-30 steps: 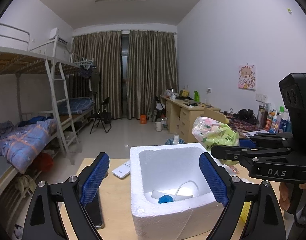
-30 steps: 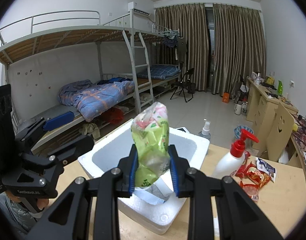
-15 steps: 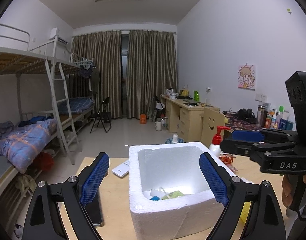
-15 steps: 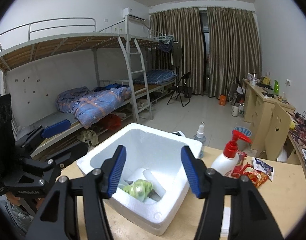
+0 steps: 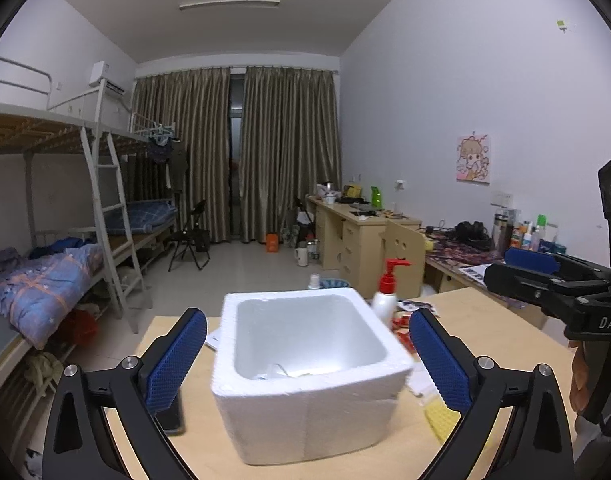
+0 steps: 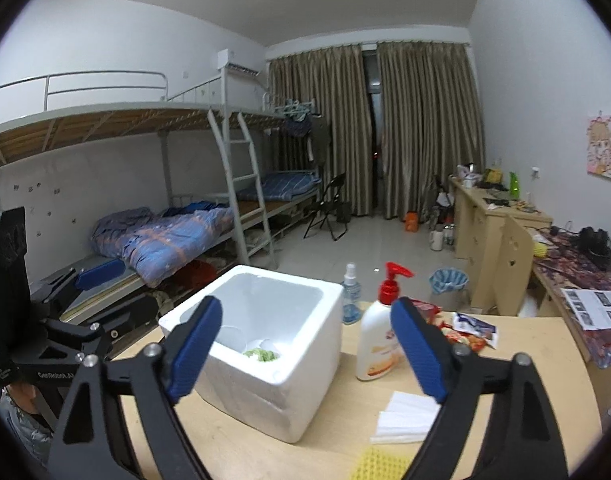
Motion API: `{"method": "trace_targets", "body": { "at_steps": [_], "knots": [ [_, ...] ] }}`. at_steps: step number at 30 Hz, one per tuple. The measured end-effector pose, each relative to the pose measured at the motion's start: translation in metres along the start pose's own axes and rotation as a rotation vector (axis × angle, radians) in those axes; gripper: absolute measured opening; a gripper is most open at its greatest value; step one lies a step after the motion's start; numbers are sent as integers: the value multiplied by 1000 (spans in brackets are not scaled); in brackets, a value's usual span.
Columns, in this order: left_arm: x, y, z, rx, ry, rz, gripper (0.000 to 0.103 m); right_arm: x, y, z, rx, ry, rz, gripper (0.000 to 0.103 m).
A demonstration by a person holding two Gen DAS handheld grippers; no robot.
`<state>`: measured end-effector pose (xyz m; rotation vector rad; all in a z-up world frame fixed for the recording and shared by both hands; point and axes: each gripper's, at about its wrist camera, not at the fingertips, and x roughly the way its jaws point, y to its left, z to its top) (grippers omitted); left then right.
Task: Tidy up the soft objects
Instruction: 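Withdraw both tools from the box back toward the table items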
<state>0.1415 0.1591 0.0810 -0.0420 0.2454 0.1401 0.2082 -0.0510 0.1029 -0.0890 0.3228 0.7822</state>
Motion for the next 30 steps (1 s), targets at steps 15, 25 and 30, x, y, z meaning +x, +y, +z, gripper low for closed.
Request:
{"method": "trace_targets", "body": {
  "at_steps": [15, 25, 30],
  "knots": [
    [-51, -43, 0, 15, -41, -48, 103, -74, -5, -19, 21, -112, -81, 103],
    [-71, -76, -7, 41, -46, -92, 103, -108, -15, -36, 49, -135, -137, 103],
    [-76, -83, -11, 30, -45, -113, 103, -116, -19, -41, 56, -141, -161, 103]
  ]
}}
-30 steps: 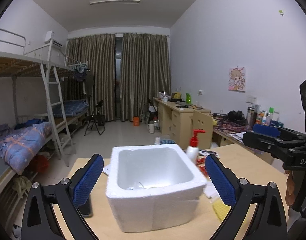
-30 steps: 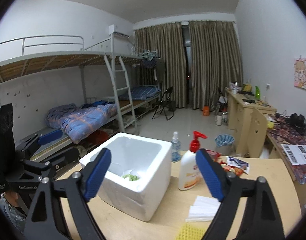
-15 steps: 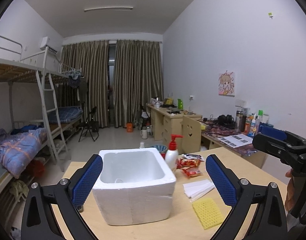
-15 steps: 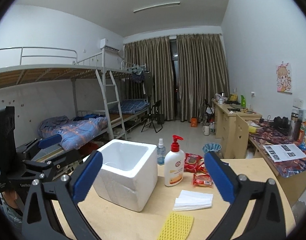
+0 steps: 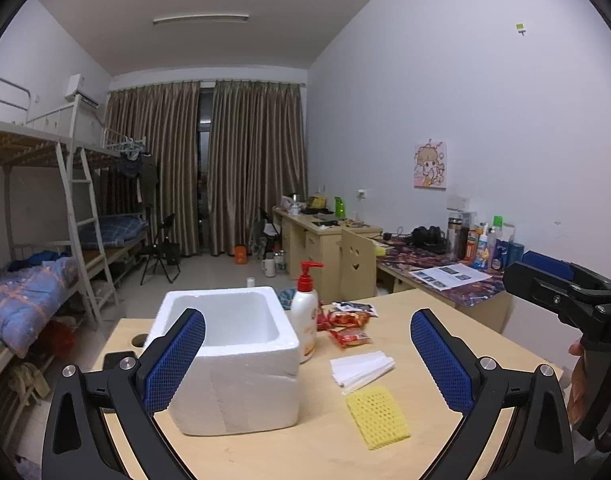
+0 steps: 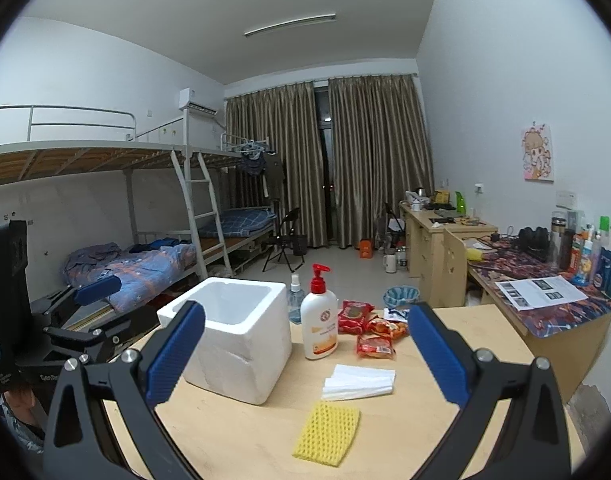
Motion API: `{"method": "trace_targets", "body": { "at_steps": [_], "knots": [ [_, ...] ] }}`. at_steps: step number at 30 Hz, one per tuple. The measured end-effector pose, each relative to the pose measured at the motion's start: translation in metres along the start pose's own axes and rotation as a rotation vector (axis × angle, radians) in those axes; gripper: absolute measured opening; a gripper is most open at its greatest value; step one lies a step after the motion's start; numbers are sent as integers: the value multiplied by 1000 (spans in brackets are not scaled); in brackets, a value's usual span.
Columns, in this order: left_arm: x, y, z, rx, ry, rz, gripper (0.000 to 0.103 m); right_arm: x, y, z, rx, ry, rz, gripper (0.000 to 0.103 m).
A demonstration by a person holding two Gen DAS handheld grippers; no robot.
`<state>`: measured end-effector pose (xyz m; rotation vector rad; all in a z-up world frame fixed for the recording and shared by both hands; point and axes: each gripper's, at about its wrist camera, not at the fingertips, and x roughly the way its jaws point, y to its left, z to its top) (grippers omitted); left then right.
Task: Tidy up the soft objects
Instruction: 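Withdraw both tools from the box back toward the table items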
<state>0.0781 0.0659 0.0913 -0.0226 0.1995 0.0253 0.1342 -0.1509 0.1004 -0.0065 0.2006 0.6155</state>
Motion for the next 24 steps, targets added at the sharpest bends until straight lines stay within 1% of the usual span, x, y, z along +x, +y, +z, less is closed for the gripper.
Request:
{"method": "trace_targets", "body": {
  "at_steps": [4, 7, 9, 14, 24],
  "knots": [
    [0, -11, -5, 1, 3, -16, 103, -5, -2, -4, 3, 3, -11, 103],
    [3, -17, -10, 6, 13, -28, 103, -9, -6, -8, 3, 3, -38, 103],
    [7, -21, -15, 4, 29, -52, 103, -11, -8, -11, 7, 6, -52, 103],
    [22, -33, -29, 2, 64, -80, 103, -8, -18, -19, 13, 29, -105, 103],
    [51, -51, -56, 21, 131, -134, 103, -1, -38, -35, 52, 85, -137, 103]
  ]
}}
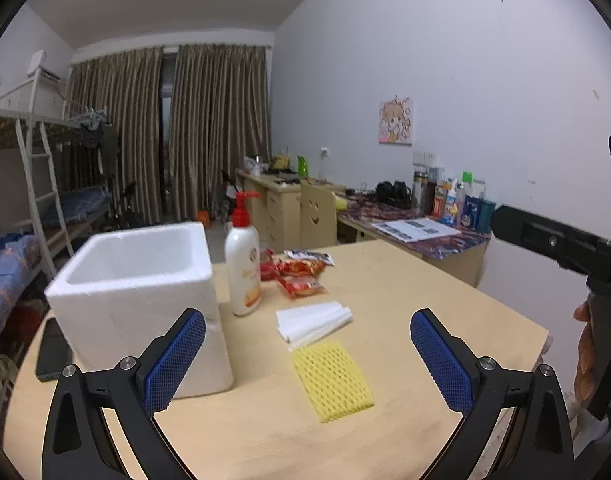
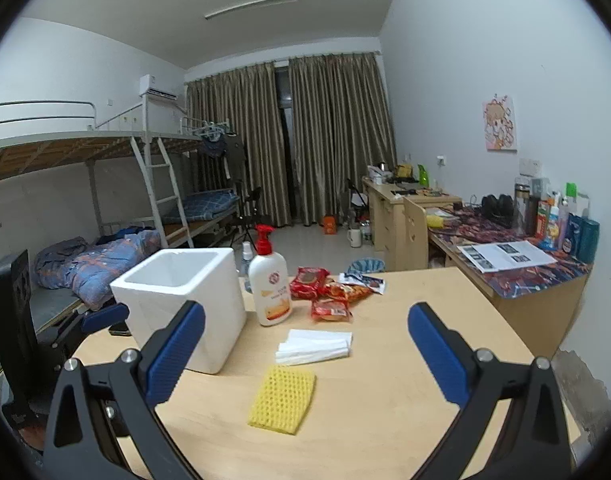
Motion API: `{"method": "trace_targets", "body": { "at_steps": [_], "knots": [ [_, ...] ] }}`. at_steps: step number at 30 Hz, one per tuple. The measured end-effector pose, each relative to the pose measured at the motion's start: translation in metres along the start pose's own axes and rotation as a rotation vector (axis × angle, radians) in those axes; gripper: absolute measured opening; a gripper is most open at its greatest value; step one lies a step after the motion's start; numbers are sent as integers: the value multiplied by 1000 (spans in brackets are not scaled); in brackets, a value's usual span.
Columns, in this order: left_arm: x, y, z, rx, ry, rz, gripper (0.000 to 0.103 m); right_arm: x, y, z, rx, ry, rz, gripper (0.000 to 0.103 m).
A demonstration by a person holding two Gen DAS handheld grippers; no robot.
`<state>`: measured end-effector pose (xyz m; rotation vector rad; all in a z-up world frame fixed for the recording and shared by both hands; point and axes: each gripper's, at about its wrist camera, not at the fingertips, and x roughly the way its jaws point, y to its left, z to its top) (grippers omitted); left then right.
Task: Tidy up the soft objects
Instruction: 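Withdraw both tools from the box back toward the table items, then move the left gripper onto the yellow foam net and close on it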
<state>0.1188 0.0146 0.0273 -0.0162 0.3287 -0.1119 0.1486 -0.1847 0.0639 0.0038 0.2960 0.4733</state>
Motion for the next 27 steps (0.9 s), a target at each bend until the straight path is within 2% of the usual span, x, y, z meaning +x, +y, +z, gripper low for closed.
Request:
{"method": "trace_targets", "body": {
  "at_steps": [9, 27],
  "knots": [
    [38, -5, -15, -9, 86, -40, 103, 15, -17, -7, 26, 47, -13, 103],
    [100, -7, -41, -3, 224, -67, 103, 56, -44, -24, 65, 171, -2, 103]
  ]
}}
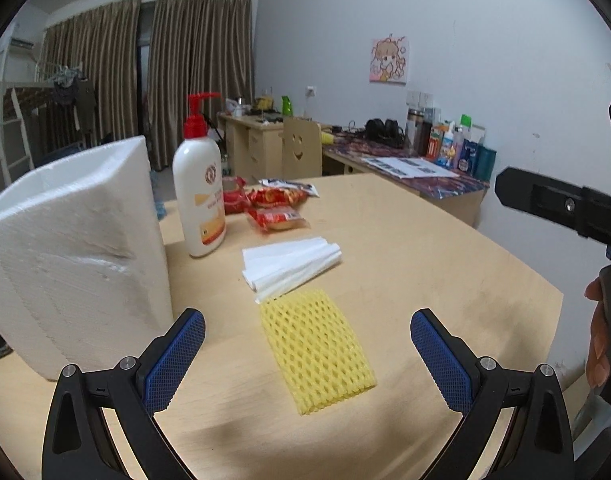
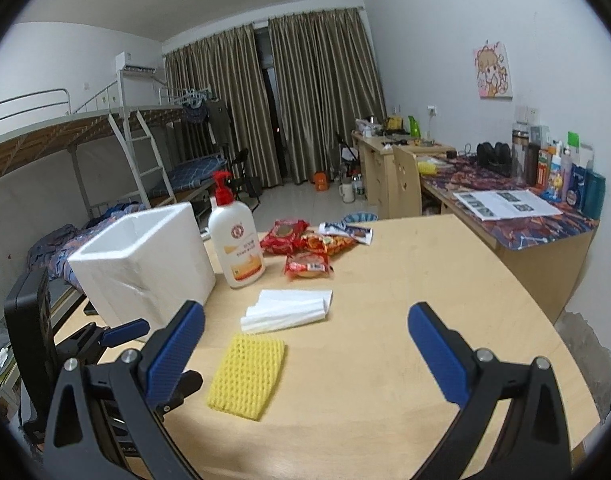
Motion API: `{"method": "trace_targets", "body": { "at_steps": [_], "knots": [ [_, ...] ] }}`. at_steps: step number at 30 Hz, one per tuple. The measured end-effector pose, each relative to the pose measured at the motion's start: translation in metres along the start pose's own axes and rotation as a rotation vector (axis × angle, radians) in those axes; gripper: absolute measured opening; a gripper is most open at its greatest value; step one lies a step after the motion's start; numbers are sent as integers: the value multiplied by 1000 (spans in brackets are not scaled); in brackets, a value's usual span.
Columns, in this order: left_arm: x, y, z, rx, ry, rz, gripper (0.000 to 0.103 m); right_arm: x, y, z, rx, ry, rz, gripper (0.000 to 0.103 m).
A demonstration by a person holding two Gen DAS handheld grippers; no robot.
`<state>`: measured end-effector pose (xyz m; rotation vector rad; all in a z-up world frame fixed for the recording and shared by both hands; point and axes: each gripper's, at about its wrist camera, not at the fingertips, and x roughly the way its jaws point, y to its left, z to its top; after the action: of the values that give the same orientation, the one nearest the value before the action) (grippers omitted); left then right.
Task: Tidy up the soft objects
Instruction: 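Move the left gripper onto the yellow foam net and close on it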
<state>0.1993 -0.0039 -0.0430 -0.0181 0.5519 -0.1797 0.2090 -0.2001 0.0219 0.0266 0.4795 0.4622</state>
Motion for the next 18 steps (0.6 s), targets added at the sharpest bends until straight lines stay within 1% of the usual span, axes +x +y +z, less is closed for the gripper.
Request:
{"method": "trace_targets", "body": {
  "at_steps": [3, 6, 9, 11, 14, 16, 18],
  "knots": [
    [10, 3, -1, -7, 18, 3, 103, 10, -7, -5, 5, 34, 8, 103],
    [23, 6, -2, -28, 53, 3, 103, 18, -16, -11, 28, 47, 28, 103],
    [35, 3, -4, -27, 85, -5, 103, 23, -25, -15, 55, 58, 43, 103],
    [43, 0, -5, -11, 98, 7, 103, 26, -29, -16, 66, 64, 53, 103],
    [54, -2, -6, -11, 123, 8, 97, 30, -34, -17, 76, 80, 72, 103],
    [62, -3, -7, -10, 149, 1, 95, 33, -34, -17, 76, 88, 82, 103],
    [68, -4, -8, -8, 164, 13, 90, 37, -33, -15, 63, 99, 101, 103]
  ]
}}
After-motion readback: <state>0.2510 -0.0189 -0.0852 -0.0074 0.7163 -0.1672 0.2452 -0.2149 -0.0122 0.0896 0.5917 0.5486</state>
